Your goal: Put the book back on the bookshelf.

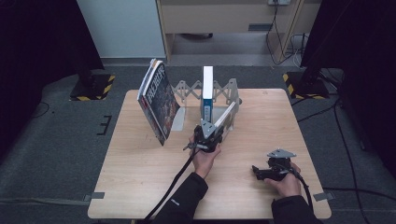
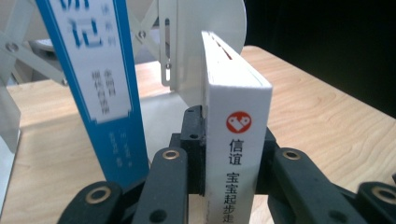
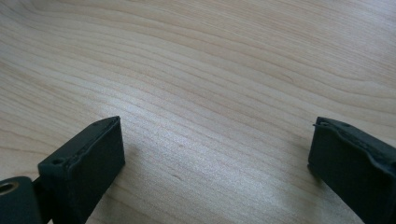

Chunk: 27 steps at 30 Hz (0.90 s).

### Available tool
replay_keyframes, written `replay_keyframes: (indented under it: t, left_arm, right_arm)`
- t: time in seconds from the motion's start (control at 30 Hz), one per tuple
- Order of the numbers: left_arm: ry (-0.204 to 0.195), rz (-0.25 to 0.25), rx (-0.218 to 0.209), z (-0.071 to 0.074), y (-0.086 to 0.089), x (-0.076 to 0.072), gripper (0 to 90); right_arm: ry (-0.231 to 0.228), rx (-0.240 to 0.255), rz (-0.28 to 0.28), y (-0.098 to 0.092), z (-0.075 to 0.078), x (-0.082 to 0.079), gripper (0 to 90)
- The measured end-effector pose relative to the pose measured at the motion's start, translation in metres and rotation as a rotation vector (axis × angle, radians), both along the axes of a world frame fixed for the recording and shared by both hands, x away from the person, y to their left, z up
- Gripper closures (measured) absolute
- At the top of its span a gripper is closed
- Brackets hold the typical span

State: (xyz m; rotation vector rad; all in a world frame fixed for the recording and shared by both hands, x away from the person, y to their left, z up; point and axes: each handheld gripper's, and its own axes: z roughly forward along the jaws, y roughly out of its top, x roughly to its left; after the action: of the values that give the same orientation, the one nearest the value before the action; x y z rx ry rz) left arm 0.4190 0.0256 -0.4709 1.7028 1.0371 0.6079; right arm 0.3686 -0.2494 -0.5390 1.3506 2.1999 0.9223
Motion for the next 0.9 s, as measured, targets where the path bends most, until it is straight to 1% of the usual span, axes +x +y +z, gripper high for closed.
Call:
replay_keyframes:
  t: [0.1, 0.23, 0.3, 0.37, 0.4, 0.47, 0.53, 0.77, 0.87, 0.9]
  left_arm:
    - [0.008, -0.004, 0.024, -0.005, 0.000, -0.004, 73.3]
    - [0.016, 0.007, 0.025, -0.010, 0.001, -0.007, 73.6]
    - [0.016, 0.013, 0.033, -0.011, 0.001, -0.008, 73.8]
    - [0.013, 0.016, 0.032, -0.012, 0.000, -0.008, 73.8]
    - [0.011, 0.017, 0.039, -0.012, 0.000, -0.009, 73.9]
    - [0.007, 0.024, 0.038, -0.013, -0.002, -0.009, 73.9]
    - [0.008, 0.027, 0.049, -0.014, -0.003, -0.009, 73.9]
    - [0.024, 0.027, 0.049, -0.018, -0.004, -0.008, 73.8]
    - [0.031, 0.029, 0.039, -0.020, -0.004, -0.007, 73.7]
    - [0.033, 0.029, 0.046, -0.021, -0.004, -0.007, 73.7]
  right_arm:
    - [0.000, 0.000, 0.000, 0.000, 0.000, 0.000, 3.8]
    - [0.000, 0.000, 0.000, 0.000, 0.000, 0.000, 3.7]
    - [0.000, 0.000, 0.000, 0.000, 0.000, 0.000, 3.7]
    - [0.000, 0.000, 0.000, 0.000, 0.000, 0.000, 3.7]
    - [0.001, 0.000, 0.000, 0.000, 0.000, 0.000, 3.6]
    - [0.001, 0.000, 0.000, 0.000, 0.000, 0.000, 3.6]
    - [0.001, -0.001, 0.000, 0.000, 0.000, 0.000, 3.5]
    - [0.000, -0.001, -0.002, 0.001, 0.000, 0.001, 2.8]
    - [0.002, -0.001, -0.003, 0.001, 0.000, 0.000, 2.7]
    - [0.002, -0.001, -0.002, 0.001, 0.000, 0.001, 2.7]
